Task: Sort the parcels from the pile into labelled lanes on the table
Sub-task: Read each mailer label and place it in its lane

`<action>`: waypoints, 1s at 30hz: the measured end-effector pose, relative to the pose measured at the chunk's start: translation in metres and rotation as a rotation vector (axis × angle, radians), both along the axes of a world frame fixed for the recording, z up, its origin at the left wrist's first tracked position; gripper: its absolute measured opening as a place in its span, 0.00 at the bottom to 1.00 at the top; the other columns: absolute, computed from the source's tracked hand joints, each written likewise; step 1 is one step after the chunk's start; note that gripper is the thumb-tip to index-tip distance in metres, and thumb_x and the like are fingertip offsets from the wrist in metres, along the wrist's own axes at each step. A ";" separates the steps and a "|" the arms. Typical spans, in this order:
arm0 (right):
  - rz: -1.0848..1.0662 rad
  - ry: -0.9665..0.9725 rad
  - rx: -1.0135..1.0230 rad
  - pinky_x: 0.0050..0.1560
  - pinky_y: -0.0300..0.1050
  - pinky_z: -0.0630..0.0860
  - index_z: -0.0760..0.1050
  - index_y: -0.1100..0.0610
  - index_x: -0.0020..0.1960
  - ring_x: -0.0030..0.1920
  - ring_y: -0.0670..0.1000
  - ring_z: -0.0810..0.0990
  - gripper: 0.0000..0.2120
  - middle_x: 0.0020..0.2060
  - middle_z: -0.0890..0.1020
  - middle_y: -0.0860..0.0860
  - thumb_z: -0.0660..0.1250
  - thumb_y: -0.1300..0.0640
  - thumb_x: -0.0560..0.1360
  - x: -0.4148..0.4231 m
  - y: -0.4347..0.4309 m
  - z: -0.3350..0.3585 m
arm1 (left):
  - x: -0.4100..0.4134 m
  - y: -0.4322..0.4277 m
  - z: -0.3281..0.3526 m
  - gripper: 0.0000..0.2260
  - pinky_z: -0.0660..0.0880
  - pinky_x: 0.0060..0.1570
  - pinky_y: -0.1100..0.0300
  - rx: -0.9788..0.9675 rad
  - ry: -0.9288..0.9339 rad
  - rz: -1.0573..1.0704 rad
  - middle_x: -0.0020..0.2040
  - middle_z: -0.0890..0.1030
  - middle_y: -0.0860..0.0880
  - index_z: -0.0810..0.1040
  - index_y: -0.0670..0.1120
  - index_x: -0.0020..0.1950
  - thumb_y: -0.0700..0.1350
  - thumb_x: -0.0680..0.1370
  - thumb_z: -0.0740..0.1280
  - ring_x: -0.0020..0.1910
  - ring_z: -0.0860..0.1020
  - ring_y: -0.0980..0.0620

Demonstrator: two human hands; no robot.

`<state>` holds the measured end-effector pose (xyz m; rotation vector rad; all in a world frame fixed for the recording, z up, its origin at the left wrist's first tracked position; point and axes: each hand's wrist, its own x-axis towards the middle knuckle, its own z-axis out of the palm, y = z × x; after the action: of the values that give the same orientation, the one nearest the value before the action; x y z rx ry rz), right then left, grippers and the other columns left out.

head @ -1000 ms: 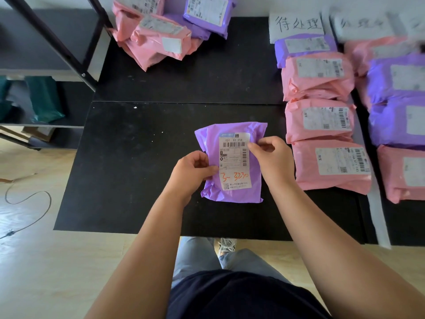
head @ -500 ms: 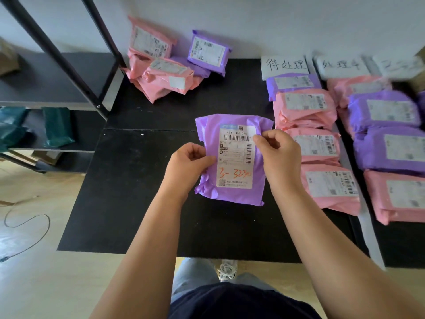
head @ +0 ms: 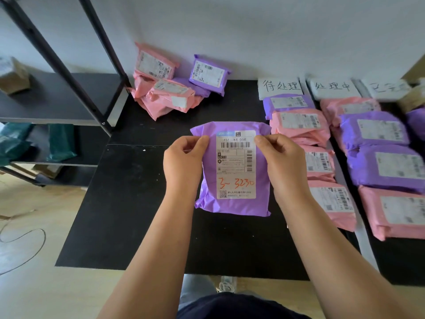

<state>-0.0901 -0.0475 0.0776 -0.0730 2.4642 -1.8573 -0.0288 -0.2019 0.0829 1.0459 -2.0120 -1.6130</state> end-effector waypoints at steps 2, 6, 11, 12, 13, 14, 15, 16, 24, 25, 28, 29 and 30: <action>-0.010 0.000 -0.008 0.34 0.30 0.69 0.76 0.54 0.39 0.33 0.38 0.75 0.11 0.34 0.80 0.46 0.69 0.51 0.78 0.000 -0.001 0.003 | 0.000 0.000 0.005 0.06 0.74 0.38 0.64 0.033 0.027 0.018 0.39 0.83 0.56 0.83 0.50 0.45 0.51 0.77 0.71 0.36 0.79 0.60; -0.031 -0.019 -0.038 0.39 0.40 0.72 0.75 0.56 0.39 0.39 0.48 0.80 0.12 0.36 0.82 0.51 0.68 0.52 0.79 0.000 -0.001 0.008 | 0.002 0.000 0.013 0.08 0.75 0.40 0.58 0.128 0.076 0.039 0.38 0.83 0.50 0.82 0.48 0.41 0.52 0.76 0.72 0.37 0.77 0.55; -0.073 -0.105 -0.134 0.45 0.50 0.75 0.76 0.62 0.41 0.40 0.54 0.82 0.13 0.39 0.83 0.55 0.68 0.53 0.78 0.001 -0.002 0.016 | 0.007 0.001 0.018 0.11 0.75 0.43 0.52 0.269 0.084 0.036 0.46 0.83 0.40 0.81 0.45 0.41 0.51 0.76 0.72 0.41 0.79 0.48; -0.080 -0.111 -0.143 0.44 0.49 0.74 0.76 0.64 0.42 0.39 0.53 0.80 0.13 0.39 0.83 0.57 0.68 0.54 0.78 0.002 -0.003 0.018 | 0.008 0.002 0.019 0.11 0.74 0.43 0.52 0.295 0.077 0.032 0.46 0.83 0.39 0.80 0.44 0.41 0.51 0.76 0.72 0.41 0.79 0.47; -0.089 -0.112 -0.152 0.43 0.48 0.73 0.75 0.65 0.42 0.38 0.52 0.79 0.14 0.40 0.83 0.59 0.69 0.54 0.78 0.003 -0.003 0.019 | 0.008 0.002 0.020 0.11 0.74 0.44 0.52 0.316 0.075 0.026 0.46 0.83 0.39 0.80 0.44 0.40 0.51 0.76 0.72 0.41 0.79 0.47; -0.097 -0.111 -0.160 0.42 0.48 0.72 0.75 0.66 0.42 0.38 0.52 0.77 0.14 0.41 0.82 0.61 0.69 0.54 0.78 0.004 -0.003 0.020 | 0.009 0.002 0.021 0.11 0.74 0.44 0.53 0.325 0.075 0.020 0.45 0.83 0.40 0.80 0.44 0.40 0.51 0.77 0.71 0.41 0.79 0.48; -0.104 -0.110 -0.162 0.42 0.48 0.72 0.75 0.66 0.42 0.38 0.52 0.77 0.15 0.41 0.82 0.62 0.69 0.54 0.78 0.005 -0.004 0.020 | 0.009 0.002 0.022 0.11 0.74 0.44 0.53 0.320 0.073 0.011 0.44 0.84 0.41 0.80 0.44 0.41 0.51 0.77 0.71 0.40 0.79 0.49; -0.110 -0.109 -0.161 0.42 0.48 0.72 0.75 0.65 0.42 0.39 0.53 0.77 0.15 0.41 0.82 0.62 0.69 0.53 0.78 0.006 -0.004 0.021 | 0.009 0.002 0.023 0.12 0.75 0.44 0.54 0.304 0.063 -0.001 0.44 0.84 0.42 0.80 0.44 0.42 0.51 0.77 0.71 0.40 0.79 0.49; -0.199 -0.080 -0.209 0.45 0.57 0.79 0.73 0.55 0.35 0.42 0.60 0.83 0.15 0.39 0.84 0.57 0.69 0.49 0.77 -0.002 0.005 0.027 | 0.014 0.000 0.023 0.12 0.75 0.36 0.66 0.168 -0.020 -0.127 0.40 0.84 0.53 0.83 0.48 0.45 0.56 0.76 0.70 0.35 0.78 0.61; -0.211 -0.068 -0.216 0.43 0.54 0.78 0.72 0.55 0.35 0.39 0.56 0.83 0.15 0.37 0.83 0.54 0.68 0.51 0.78 -0.003 0.006 0.027 | 0.015 0.001 0.022 0.13 0.74 0.33 0.68 0.169 -0.033 -0.145 0.37 0.83 0.54 0.84 0.48 0.45 0.57 0.75 0.71 0.32 0.77 0.62; -0.236 -0.028 -0.234 0.39 0.47 0.74 0.71 0.54 0.34 0.37 0.49 0.80 0.16 0.34 0.81 0.52 0.68 0.52 0.79 -0.006 0.004 0.027 | 0.018 0.005 0.020 0.14 0.73 0.30 0.69 0.184 -0.055 -0.226 0.34 0.83 0.57 0.85 0.48 0.44 0.58 0.75 0.70 0.30 0.78 0.64; -0.242 -0.014 -0.226 0.39 0.46 0.74 0.71 0.54 0.34 0.36 0.48 0.79 0.16 0.34 0.81 0.52 0.68 0.52 0.79 -0.006 0.002 0.026 | 0.018 0.007 0.021 0.14 0.74 0.30 0.69 0.189 -0.053 -0.249 0.36 0.84 0.56 0.85 0.48 0.45 0.58 0.75 0.70 0.31 0.80 0.63; -0.248 -0.003 -0.214 0.38 0.45 0.74 0.70 0.54 0.34 0.36 0.47 0.79 0.16 0.34 0.81 0.53 0.68 0.52 0.78 -0.007 0.001 0.025 | 0.019 0.008 0.021 0.14 0.74 0.32 0.68 0.190 -0.048 -0.265 0.38 0.85 0.55 0.85 0.48 0.46 0.57 0.75 0.70 0.34 0.81 0.61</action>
<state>-0.0966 -0.0464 0.1030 0.2377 2.3545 -2.2104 -0.0102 -0.1943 0.1039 0.9185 -2.1360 -1.9640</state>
